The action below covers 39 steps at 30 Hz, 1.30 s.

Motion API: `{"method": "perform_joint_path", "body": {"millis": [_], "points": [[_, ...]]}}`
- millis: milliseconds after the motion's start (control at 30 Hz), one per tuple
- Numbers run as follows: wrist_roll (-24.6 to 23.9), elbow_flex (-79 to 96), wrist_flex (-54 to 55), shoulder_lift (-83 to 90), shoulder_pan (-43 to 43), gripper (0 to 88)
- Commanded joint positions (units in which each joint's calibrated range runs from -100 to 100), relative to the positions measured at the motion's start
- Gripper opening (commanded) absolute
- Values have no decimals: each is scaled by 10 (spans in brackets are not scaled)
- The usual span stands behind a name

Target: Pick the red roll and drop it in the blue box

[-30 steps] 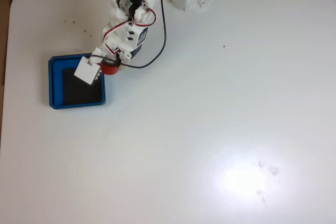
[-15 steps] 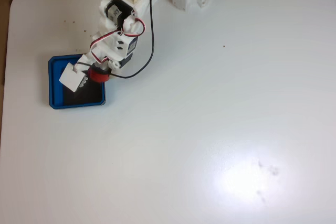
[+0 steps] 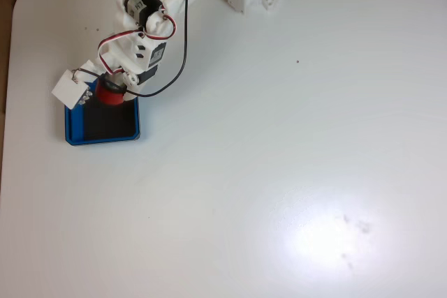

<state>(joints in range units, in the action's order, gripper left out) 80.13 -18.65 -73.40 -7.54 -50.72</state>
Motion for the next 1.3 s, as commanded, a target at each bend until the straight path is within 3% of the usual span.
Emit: {"method": "perform_joint_path", "body": {"millis": [0, 133, 367, 1267], "points": [[0, -46, 6, 2, -6, 6], [5, -50, 7, 1, -6, 6], [66, -121, 6, -55, -28, 6], [58, -163, 6, -92, -70, 6]]}}
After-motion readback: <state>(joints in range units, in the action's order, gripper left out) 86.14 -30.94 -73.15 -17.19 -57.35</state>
